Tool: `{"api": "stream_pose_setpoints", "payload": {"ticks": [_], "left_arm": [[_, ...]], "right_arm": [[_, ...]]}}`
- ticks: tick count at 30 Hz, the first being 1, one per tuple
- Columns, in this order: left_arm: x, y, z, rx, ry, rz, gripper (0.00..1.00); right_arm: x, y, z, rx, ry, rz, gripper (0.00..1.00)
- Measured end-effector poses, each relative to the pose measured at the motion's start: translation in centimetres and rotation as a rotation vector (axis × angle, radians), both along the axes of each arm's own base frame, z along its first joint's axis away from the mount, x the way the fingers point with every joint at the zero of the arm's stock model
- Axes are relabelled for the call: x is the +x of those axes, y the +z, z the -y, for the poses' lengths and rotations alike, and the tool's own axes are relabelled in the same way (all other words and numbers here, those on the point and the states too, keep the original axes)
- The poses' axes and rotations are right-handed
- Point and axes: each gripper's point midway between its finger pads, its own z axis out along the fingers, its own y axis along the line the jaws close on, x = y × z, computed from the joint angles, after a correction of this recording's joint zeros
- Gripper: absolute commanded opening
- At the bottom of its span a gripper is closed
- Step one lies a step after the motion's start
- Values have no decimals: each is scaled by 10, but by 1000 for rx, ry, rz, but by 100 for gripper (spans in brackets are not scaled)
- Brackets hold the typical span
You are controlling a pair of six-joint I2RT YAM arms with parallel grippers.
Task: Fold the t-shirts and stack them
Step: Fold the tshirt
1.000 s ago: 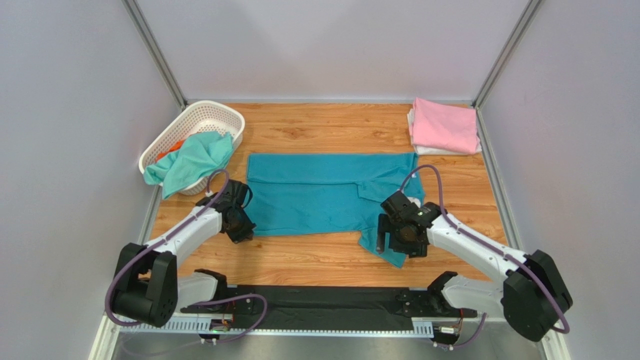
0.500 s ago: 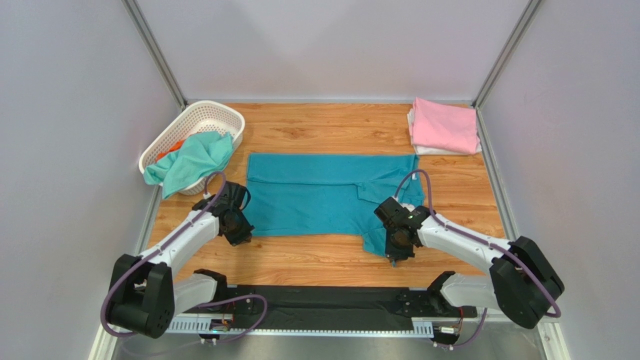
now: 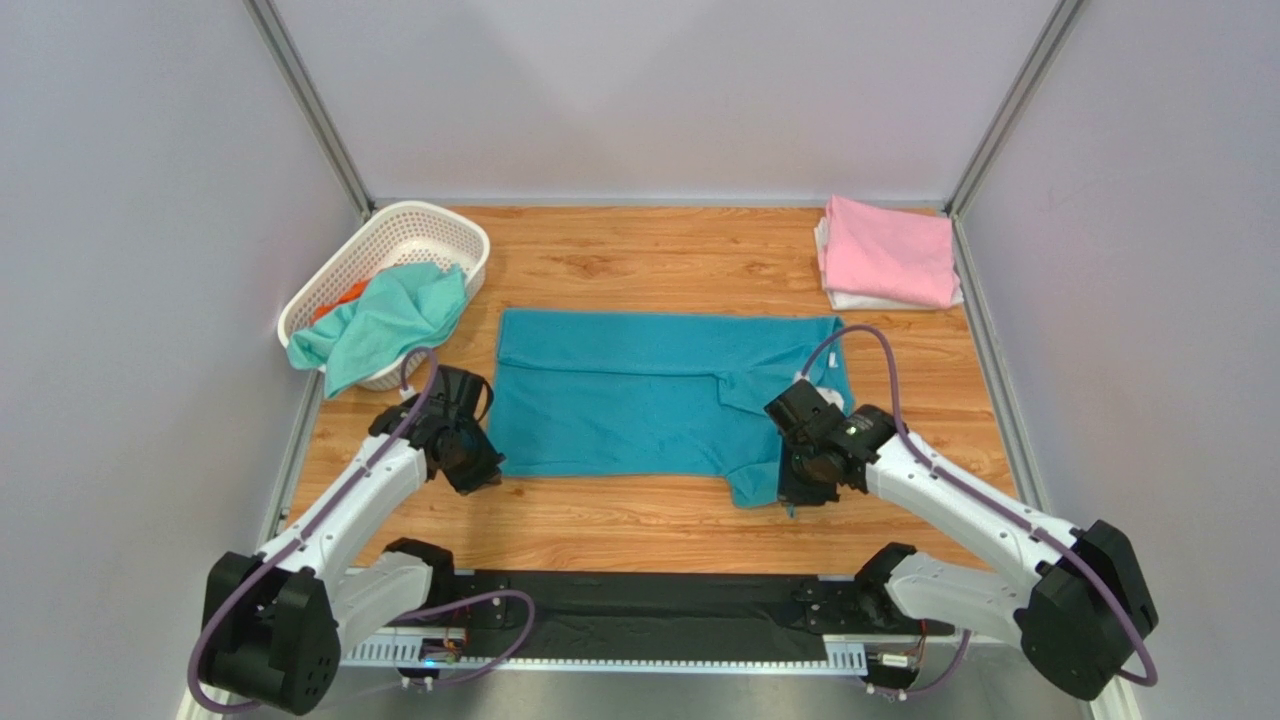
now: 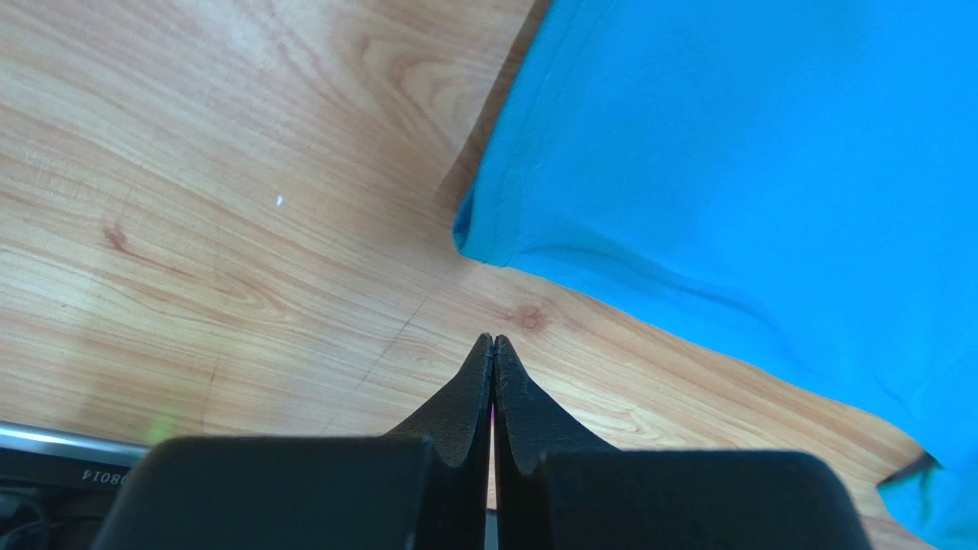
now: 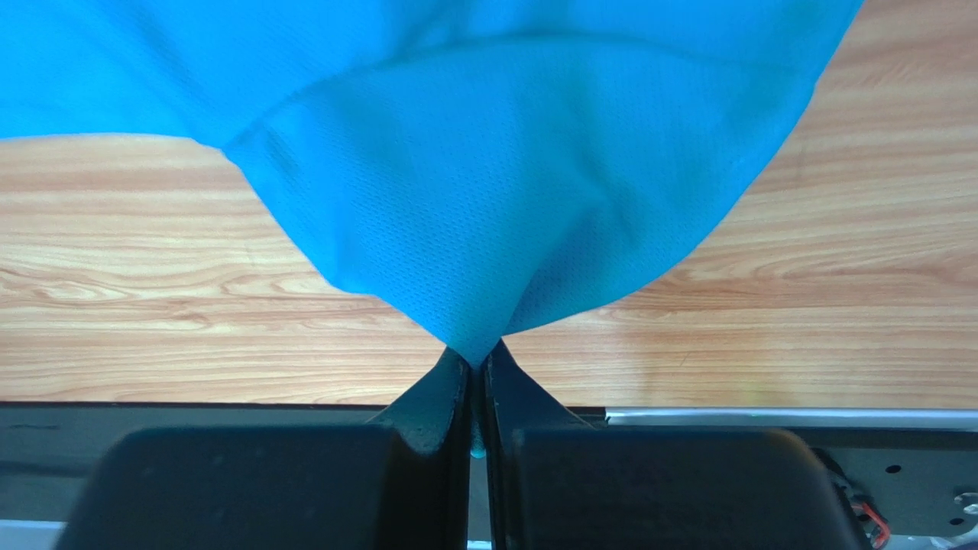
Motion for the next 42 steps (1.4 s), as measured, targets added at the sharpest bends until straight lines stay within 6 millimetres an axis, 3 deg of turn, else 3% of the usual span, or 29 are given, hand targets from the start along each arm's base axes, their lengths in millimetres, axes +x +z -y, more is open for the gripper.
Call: {"api": "stream_pose_setpoints", "payload": {"ticks": [7, 10, 14, 19, 23, 28, 35, 39, 41, 42], "left_arm": [[30, 27, 7, -10, -4, 59, 0], [46, 40, 8, -11, -2, 92, 0], [58, 42, 9, -6, -1, 89, 0], [51, 35, 5, 10, -8, 59, 35], [35, 18, -6, 50, 14, 16, 44], [25, -2, -18, 83, 47, -47, 44], [30, -21, -16, 75, 51, -92, 42], [30, -27, -12, 55, 45, -94, 32], [31, -27, -10, 47, 42, -91, 23], [32, -28, -10, 44, 41, -92, 14]], "right_arm": [[50, 38, -10, 2, 4, 96, 0], [70, 48, -11, -2, 1, 122, 0], [86, 52, -8, -12, -10, 130, 0], [87, 49, -12, 10, 13, 109, 0], [85, 47, -15, 25, 23, 100, 0], [79, 40, -14, 25, 30, 76, 0], [78, 40, -14, 27, 34, 74, 0], [75, 36, -13, 21, 34, 64, 0], [74, 34, -12, 18, 34, 59, 0], [73, 34, -12, 18, 34, 58, 0]]}}
